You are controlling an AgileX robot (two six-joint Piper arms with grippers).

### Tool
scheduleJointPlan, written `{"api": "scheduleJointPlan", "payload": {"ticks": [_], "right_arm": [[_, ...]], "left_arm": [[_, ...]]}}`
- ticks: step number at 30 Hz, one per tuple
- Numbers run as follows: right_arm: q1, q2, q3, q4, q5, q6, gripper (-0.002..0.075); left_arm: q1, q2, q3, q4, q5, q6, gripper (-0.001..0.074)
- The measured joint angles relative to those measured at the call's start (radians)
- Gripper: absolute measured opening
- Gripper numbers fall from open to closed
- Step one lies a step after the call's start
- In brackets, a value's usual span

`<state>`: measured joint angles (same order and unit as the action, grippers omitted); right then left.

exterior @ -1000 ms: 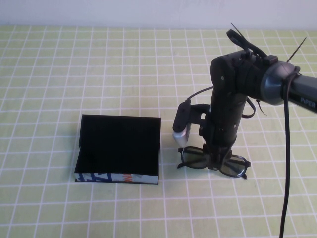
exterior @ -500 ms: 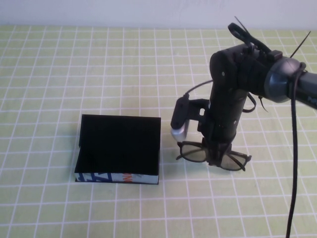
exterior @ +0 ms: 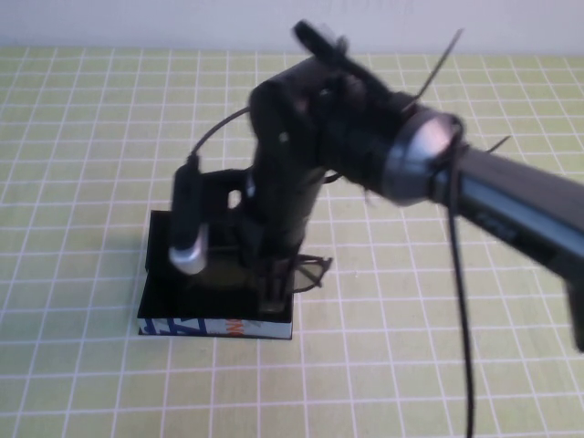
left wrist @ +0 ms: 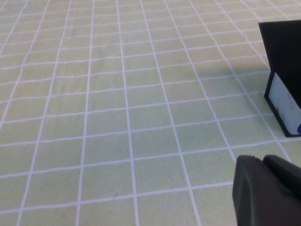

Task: Return glasses to glasses case
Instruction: Place the glasses in the glasses case

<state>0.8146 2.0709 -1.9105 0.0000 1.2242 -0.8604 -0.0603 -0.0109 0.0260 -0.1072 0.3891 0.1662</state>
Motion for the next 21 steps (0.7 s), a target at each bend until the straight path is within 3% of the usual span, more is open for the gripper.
{"api": "scheduleJointPlan", "payload": {"ticks": [9, 21], "right_arm": [[0.079, 0.138, -0.174, -0.037, 0.002, 0.003, 0.0069], [0.083, 0.209, -0.187, -0.071, 0.002, 0.049, 0.0069]], "left_arm": [[0.0, 0.0, 0.0, 0.0, 0.0, 0.0, -0.0002], [0.0, 0.0, 0.0, 0.0, 0.0, 0.0, -0.0002]]}}
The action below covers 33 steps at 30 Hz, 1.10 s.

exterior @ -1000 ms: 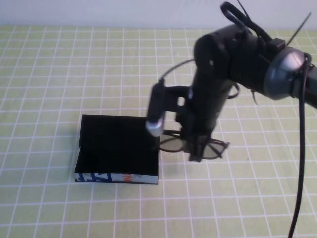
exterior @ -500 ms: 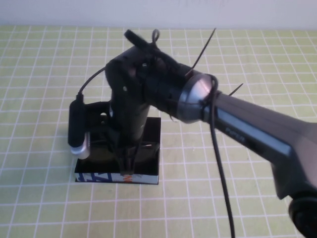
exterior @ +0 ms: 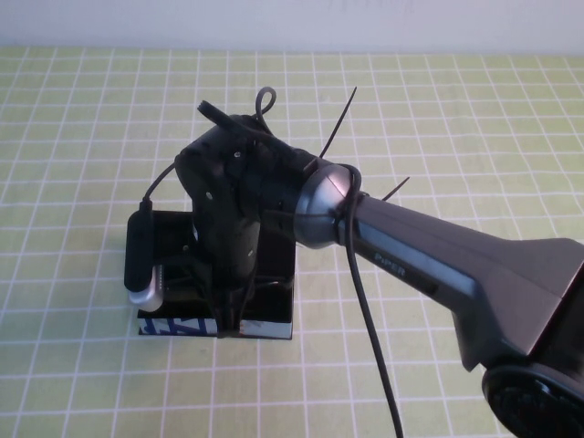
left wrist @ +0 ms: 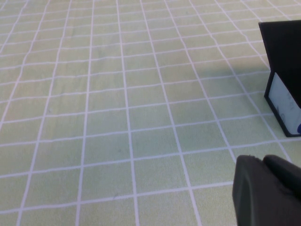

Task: Return glasses to glasses case
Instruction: Place the glasses in the glasses case

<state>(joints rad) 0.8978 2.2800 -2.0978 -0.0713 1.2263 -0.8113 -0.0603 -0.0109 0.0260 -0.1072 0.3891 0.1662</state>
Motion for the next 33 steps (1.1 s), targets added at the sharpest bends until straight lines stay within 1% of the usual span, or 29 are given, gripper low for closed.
{"api": "scheduleJointPlan", "payload": {"ticks": [33], "right_arm": [[0.002, 0.027, -0.03, 0.008, 0.0, 0.053, 0.0067]], "left_arm": [[0.0, 0.0, 0.0, 0.0, 0.0, 0.0, -0.0002]]}}
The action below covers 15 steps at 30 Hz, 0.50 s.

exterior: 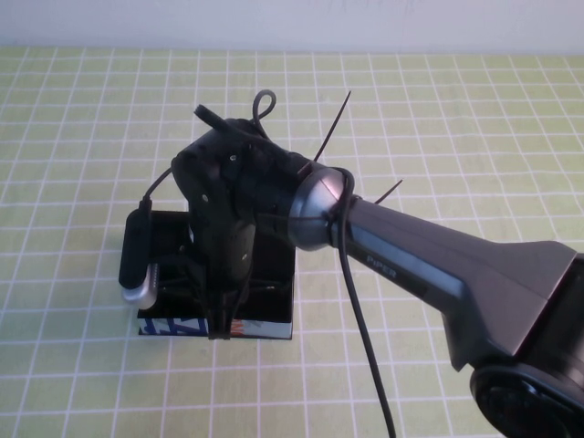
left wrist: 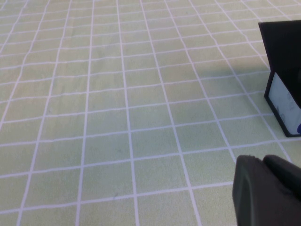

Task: Return glasses to glasses case
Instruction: Place the glasses in the glasses case

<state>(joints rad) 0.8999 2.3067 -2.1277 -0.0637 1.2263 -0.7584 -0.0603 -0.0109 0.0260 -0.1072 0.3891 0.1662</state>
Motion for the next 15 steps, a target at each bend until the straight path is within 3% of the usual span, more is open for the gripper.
{"api": "scheduleJointPlan", "payload": {"ticks": [15], "right_arm": [[0.0, 0.015, 0.0, 0.012, 0.0, 0.002, 0.0071]], "left_arm": [[0.0, 0.0, 0.0, 0.0, 0.0, 0.0, -0.0002]]}}
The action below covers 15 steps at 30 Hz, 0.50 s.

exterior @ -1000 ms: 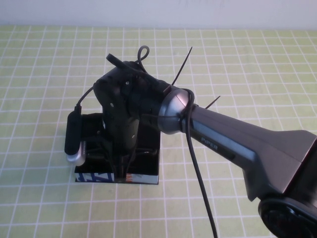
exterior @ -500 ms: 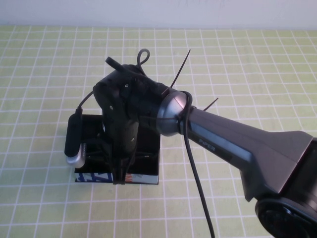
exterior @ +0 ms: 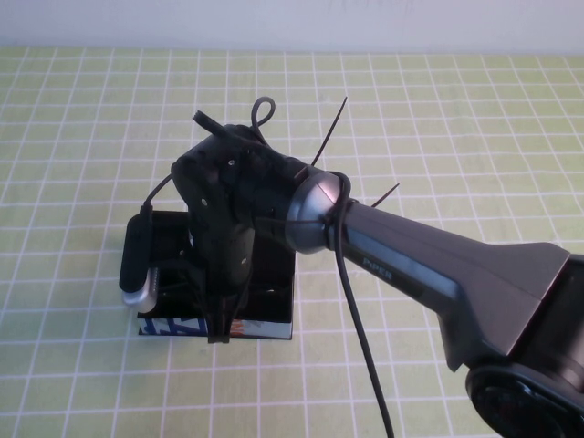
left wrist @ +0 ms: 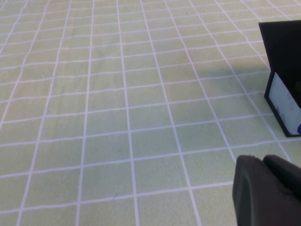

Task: Return glasses to glasses case
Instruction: Place the glasses in the glasses case

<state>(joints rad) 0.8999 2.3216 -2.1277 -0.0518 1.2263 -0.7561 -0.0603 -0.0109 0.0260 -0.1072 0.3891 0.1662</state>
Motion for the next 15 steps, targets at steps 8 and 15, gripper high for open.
{"api": "scheduleJointPlan", "payload": {"ticks": [8, 15], "right_arm": [[0.0, -0.006, 0.0, -0.011, 0.0, 0.021, 0.025], [-0.013, -0.057, 0.0, -0.04, 0.0, 0.027, 0.0287]], "left_arm": [[0.0, 0.0, 0.0, 0.0, 0.0, 0.0, -0.0002], [0.0, 0.0, 0.0, 0.0, 0.0, 0.0, -0.0002]]}}
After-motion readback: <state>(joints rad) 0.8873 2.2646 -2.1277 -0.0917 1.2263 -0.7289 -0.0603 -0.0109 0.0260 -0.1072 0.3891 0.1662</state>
